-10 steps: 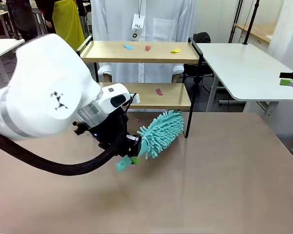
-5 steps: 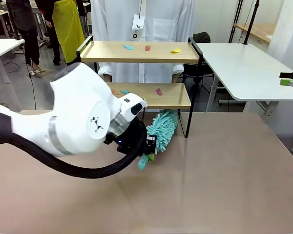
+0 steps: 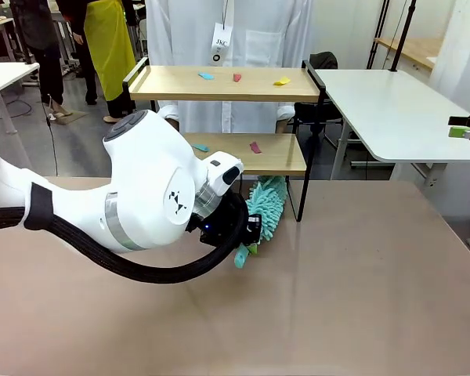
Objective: Clean the shelf.
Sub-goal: Clean the specific section of the Shelf indicated by the human with the Duster.
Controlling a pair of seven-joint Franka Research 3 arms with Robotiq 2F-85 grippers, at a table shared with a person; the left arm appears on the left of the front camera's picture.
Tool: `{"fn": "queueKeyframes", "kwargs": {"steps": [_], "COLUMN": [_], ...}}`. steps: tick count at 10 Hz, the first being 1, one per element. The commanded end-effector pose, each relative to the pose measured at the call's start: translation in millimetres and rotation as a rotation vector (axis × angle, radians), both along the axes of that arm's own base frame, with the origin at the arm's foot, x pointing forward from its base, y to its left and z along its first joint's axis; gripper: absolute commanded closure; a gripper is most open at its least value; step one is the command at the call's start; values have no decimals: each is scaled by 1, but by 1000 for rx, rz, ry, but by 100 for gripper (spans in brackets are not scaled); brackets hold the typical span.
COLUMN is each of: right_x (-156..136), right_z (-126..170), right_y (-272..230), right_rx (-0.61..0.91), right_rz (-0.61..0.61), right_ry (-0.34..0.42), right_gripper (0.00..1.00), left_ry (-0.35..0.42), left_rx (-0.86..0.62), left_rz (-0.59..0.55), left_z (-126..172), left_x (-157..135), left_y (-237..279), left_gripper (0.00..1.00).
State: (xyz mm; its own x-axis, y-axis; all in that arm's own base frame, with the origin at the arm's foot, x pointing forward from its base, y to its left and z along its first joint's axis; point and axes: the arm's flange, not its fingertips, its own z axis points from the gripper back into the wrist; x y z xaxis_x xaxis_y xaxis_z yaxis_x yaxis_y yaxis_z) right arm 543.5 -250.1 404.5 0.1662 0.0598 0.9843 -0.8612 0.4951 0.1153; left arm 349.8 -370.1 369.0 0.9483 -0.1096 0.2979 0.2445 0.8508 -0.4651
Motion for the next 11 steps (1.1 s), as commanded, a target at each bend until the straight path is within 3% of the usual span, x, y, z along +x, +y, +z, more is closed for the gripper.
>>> {"fn": "queueKeyframes", "kwargs": {"steps": [1, 2, 4, 11], "right_x": [0, 0, 0, 0], "right_z": [2, 2, 2, 2], "right_y": [2, 2, 2, 2], "right_rx": [0, 0, 0, 0], "right_rz": [3, 3, 3, 3], "right_ry": [-4, -4, -4, -4], "right_gripper": [0, 0, 0, 0], "left_ry": [-89, -163, -206, -145], "left_rx": [-58, -80, -122, -117], "left_rz": [101, 138, 185, 226], "left_z": [8, 10, 0, -32], "left_x": [-9, -13, -14, 1], "left_y": [-11, -27, -49, -72], "left_gripper": [87, 87, 87, 87]}}
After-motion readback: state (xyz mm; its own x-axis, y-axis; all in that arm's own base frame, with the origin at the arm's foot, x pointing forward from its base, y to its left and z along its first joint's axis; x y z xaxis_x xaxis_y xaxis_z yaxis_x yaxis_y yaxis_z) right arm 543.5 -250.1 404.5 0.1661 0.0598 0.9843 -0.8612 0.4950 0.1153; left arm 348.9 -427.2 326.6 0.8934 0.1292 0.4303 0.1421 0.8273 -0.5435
